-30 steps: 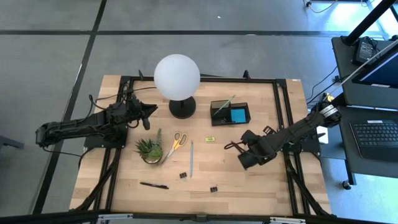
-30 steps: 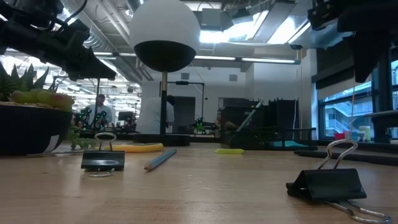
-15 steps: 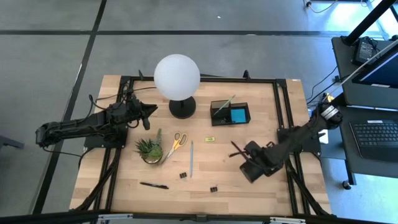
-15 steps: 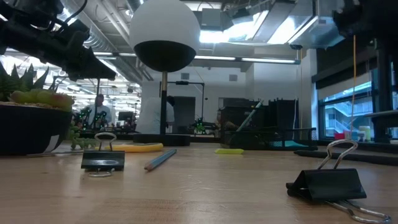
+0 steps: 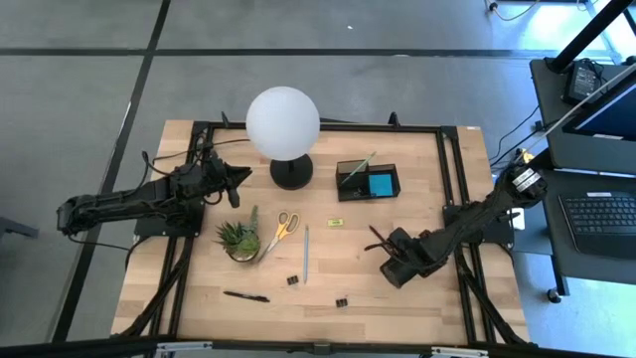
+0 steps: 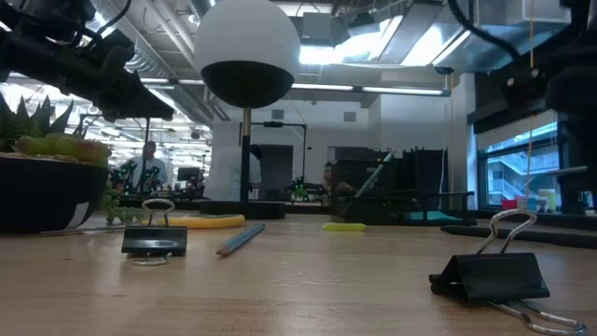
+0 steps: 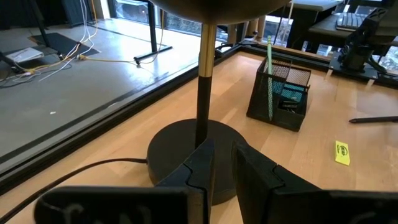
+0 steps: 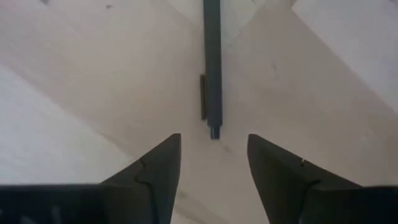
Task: Pick and place office supplies into organizer
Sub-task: Put the right black pen into the desk organizer
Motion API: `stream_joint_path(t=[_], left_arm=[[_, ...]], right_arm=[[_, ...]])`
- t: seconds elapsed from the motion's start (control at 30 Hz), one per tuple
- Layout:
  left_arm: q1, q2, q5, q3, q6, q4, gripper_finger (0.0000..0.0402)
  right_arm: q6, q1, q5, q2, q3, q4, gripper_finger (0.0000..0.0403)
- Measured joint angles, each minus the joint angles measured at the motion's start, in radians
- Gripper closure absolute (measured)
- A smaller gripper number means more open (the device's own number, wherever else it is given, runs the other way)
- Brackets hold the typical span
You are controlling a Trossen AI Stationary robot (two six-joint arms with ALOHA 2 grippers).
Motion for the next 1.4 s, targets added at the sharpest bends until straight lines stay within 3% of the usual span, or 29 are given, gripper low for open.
stream_joint_path(t=[0.4,0.63,1.13,1.4], left_arm=[[0.0,0.0,0.0,0.0,0.0,0.0,0.0355],[0.0,0.0,0.0,0.0,0.0,0.0,0.0355],[0.0,0.0,0.0,0.0,0.0,0.0,0.0355],[0.0,0.0,0.0,0.0,0.0,0.0,0.0355]], right_arm=[[-0.098,-0.061,0.0,0.0,-0.12,0.201,0.0225],[-0.136,-0.096,-0.02,0.0,-0.122,0.203,0.0231],[-0.195,-0.13,-0.071,0.051,-0.114,0.183,0.0347],[-0.195,-0.13,-0.073,0.051,-0.115,0.183,0.0352]])
